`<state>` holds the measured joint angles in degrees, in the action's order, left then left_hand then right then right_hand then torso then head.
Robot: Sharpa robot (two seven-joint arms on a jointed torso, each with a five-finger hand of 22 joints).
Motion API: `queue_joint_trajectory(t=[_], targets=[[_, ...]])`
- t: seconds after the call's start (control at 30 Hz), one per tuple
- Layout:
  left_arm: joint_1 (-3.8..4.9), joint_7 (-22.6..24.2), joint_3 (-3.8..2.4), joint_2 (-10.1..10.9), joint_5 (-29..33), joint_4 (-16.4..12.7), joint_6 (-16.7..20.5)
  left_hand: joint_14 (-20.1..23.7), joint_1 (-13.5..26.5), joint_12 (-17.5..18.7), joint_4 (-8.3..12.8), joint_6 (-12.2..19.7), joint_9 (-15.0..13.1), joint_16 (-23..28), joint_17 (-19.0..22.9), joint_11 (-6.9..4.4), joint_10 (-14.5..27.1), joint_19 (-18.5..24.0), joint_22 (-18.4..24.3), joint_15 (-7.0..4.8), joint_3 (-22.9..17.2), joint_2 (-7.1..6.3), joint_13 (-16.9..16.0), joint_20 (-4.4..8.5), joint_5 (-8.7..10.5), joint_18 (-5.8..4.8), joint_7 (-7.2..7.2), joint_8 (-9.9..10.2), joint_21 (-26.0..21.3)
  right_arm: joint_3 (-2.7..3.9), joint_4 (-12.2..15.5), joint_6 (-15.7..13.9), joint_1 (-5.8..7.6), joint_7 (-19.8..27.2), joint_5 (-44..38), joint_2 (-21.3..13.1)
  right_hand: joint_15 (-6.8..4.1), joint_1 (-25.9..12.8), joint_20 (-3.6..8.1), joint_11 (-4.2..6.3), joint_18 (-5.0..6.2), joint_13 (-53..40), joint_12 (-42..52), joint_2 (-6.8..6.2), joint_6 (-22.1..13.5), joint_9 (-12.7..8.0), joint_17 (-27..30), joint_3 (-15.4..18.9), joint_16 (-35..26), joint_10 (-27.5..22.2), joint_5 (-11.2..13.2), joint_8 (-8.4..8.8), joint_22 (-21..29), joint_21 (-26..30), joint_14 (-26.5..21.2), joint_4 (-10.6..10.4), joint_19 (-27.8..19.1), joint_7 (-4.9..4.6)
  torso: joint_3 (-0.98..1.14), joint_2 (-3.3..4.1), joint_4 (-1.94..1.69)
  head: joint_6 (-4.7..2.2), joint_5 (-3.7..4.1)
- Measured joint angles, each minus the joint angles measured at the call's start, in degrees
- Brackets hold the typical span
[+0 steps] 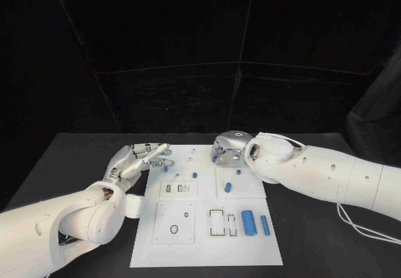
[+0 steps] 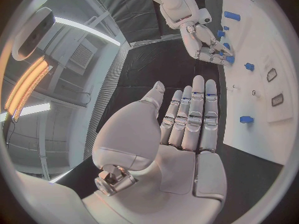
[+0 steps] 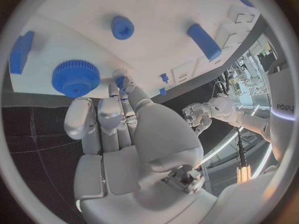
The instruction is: Assemble the parts on the task board
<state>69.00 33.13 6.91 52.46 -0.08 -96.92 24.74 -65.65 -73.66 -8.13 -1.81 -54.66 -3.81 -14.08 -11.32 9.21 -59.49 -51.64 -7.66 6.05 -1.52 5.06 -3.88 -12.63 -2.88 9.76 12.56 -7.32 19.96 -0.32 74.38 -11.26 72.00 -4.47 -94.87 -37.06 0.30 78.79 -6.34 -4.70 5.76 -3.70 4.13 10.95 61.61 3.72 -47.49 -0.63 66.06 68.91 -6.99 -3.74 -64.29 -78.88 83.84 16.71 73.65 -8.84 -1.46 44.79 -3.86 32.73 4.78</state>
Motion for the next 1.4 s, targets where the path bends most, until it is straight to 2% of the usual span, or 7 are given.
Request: queue_joint_trajectory(t=[0.23,0.4,0.5,0.93,1.27,1.4], targets=[[0.01,-0.30,0.00,-0.04,0.00,0.04,-0.46,0.00,0.00,0.00,0.10,0.00,0.00,0.00,-0.02,0.00,0.00,0.00,0.02,0.00,-0.10,0.00,0.00,0.00,0.00,0.00,0.00,0.00,0.00,0.05,-0.42,-5.58,0.04,-0.54,0.41,1.19,0.00,-0.40,0.00,0.00,0.00,0.00,-0.23,-0.41,0.00,0.21,-0.02,-0.74,0.14,0.00,0.01,0.26,-0.19,-0.26,0.00,-0.17,0.00,0.00,-0.04,0.14,-0.09,-0.27,-0.12],[0.03,-0.42,0.00,0.00,0.00,-0.23,-1.10,0.00,0.00,0.00,0.24,0.00,-0.01,-0.01,-0.07,0.00,0.00,0.00,0.07,0.00,-0.24,0.00,-0.01,0.00,0.00,-0.01,0.00,0.00,0.00,0.06,-1.68,-7.59,0.08,-0.70,0.86,2.58,0.00,-0.62,0.00,0.00,0.00,-0.01,-0.23,-0.63,-0.01,0.23,-0.02,-1.00,0.37,0.00,0.01,0.27,-0.27,-0.26,0.00,-0.35,0.00,0.00,-0.12,0.40,-0.28,-0.40,-0.09],[0.03,-0.50,0.00,0.00,0.00,-0.30,-1.45,0.00,0.00,0.00,0.24,0.00,-0.01,-0.01,-0.07,0.00,0.00,0.00,0.07,0.00,-0.24,0.00,-0.01,0.00,0.00,-0.01,0.00,0.00,0.00,0.07,-2.45,-8.45,0.13,-0.72,1.14,3.63,0.00,-0.93,0.00,0.00,0.00,-0.01,-0.23,-0.93,-0.01,0.17,-0.15,-1.20,0.61,0.00,0.01,0.28,-0.33,-0.26,0.00,-0.18,0.00,-0.01,-0.19,0.54,-0.44,-0.24,-0.09],[0.12,-0.74,0.00,0.08,-0.01,-0.52,-2.22,0.00,0.00,0.22,0.24,0.00,-0.01,0.33,-0.12,0.00,0.00,0.00,0.13,0.00,-0.24,0.00,-0.01,0.00,0.00,-0.01,0.00,0.23,-0.23,0.09,-5.15,-9.93,0.50,-0.49,2.01,6.98,0.00,-1.22,0.00,0.00,0.01,-0.02,-0.23,-1.22,-0.02,0.00,-0.37,-1.99,0.84,-0.01,0.24,0.32,-0.58,-0.50,0.00,-0.21,-0.01,-0.01,-0.43,1.37,-1.01,-0.53,0.21],[0.18,-0.95,0.00,0.01,-0.01,-0.46,-2.45,0.00,0.00,0.22,0.24,0.00,-0.01,0.33,-0.11,0.00,0.00,0.00,0.12,0.00,-0.24,0.00,-0.02,0.00,0.00,-0.01,0.00,0.23,-0.22,0.09,-7.10,-10.03,0.71,-0.39,2.29,8.56,0.00,-1.22,0.00,0.00,0.01,-0.02,-0.23,-1.23,-0.04,0.02,-0.37,-2.02,0.86,-0.01,0.25,0.44,-0.57,-0.49,0.00,-0.20,-0.01,-0.01,-0.57,1.65,-1.15,-0.76,0.29],[0.23,-1.04,0.00,0.00,-0.01,-0.47,-2.52,0.00,0.00,0.22,0.24,0.00,-0.02,0.33,-0.11,0.00,0.00,0.00,0.12,0.00,-0.24,0.00,-0.02,0.00,0.00,-0.01,0.00,0.22,-0.22,0.09,-7.74,-9.76,0.75,-0.46,2.22,9.14,0.00,-1.82,0.00,0.00,0.01,-0.02,-0.23,-1.82,-0.04,0.02,-0.37,-2.70,1.16,-0.01,0.58,0.47,-0.57,-0.71,0.00,-0.25,-0.01,-0.01,-0.60,1.75,-1.18,-0.79,0.22]])
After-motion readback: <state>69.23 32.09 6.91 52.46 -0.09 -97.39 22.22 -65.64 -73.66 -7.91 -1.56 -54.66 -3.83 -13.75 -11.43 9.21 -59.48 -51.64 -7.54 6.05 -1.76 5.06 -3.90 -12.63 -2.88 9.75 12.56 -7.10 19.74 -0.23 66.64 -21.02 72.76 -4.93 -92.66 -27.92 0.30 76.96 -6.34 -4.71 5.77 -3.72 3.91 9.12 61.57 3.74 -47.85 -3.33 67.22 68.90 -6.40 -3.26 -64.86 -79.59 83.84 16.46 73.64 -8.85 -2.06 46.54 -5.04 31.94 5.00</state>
